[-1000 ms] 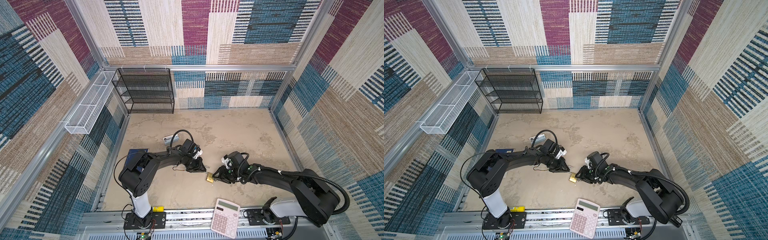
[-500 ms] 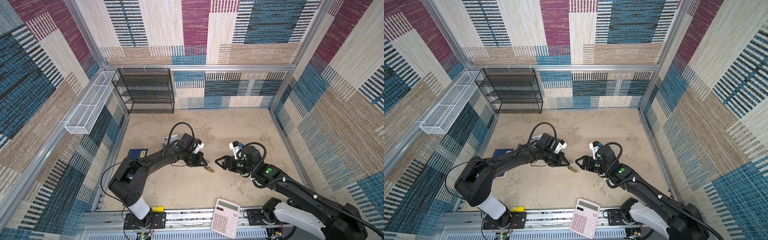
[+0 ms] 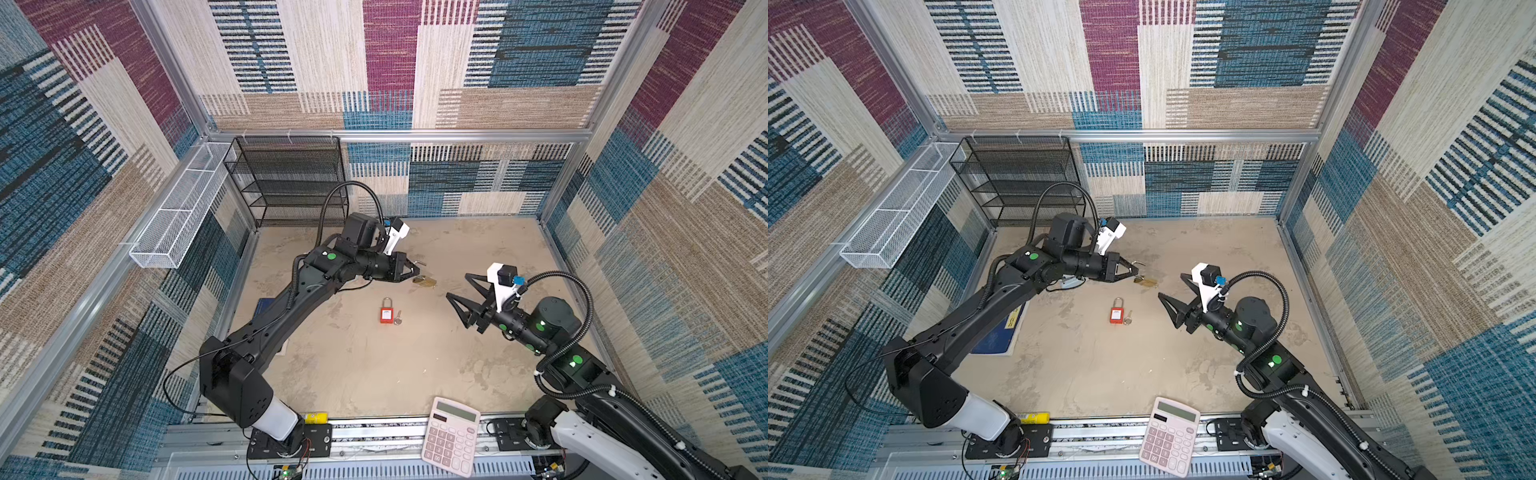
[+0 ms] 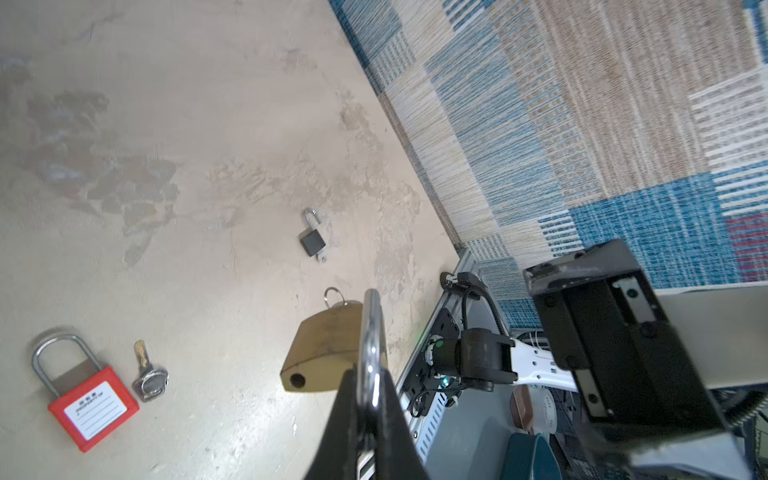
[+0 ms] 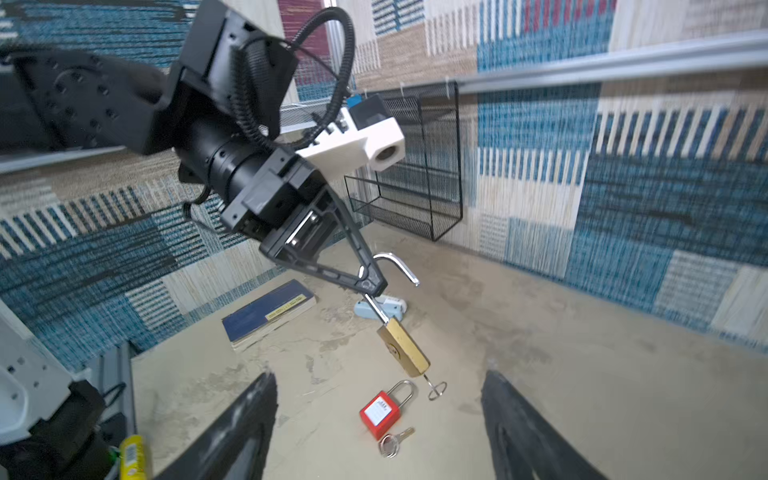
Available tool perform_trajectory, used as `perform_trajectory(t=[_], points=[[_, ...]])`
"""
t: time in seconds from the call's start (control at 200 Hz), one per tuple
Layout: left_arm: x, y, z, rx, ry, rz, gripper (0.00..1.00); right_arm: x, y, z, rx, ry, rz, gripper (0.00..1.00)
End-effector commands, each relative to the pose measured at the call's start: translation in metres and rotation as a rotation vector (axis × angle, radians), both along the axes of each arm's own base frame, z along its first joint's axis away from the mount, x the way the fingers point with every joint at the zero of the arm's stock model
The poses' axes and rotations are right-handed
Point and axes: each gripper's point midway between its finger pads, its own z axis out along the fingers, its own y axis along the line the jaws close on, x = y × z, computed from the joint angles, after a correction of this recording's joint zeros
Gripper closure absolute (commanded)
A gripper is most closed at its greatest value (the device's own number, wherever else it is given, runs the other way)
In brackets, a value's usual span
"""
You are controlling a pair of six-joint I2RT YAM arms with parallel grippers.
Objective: Lock with the key
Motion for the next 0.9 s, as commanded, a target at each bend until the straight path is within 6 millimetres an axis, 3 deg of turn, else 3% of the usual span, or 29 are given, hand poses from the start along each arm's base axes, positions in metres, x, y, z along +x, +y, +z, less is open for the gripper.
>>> perform_trajectory(t=[0.0, 0.1, 0.275, 0.561, 0.731, 0.892], points=[[-0.011, 0.001, 0.011, 0.008, -0.011, -0.074, 1.0, -0.01, 0.012, 0.024, -0.167, -0.282, 0.076, 0.2], [-0.011, 0.001, 0.033, -0.08, 0.0, -0.09, 1.0, -0.006, 0.024, 0.036, -0.219, -0.235, 0.132, 0.17], [-0.003, 0.006, 0.084, -0.33, 0.033, -0.075, 1.0, -0.016, 0.033, 0.095, -0.151, -0.353, 0.199, 0.15], [0.003, 0.025, 0.138, -0.508, 0.076, -0.068, 1.0, 0.0, 0.048, 0.138, -0.068, -0.38, 0.298, 0.16], [0.006, 0.04, 0.163, -0.574, 0.059, -0.056, 1.0, 0.007, 0.051, 0.171, -0.015, -0.348, 0.388, 0.15], [0.012, 0.047, 0.172, -0.605, 0.064, -0.047, 1.0, 0.033, 0.051, 0.176, -0.004, -0.224, 0.496, 0.16]])
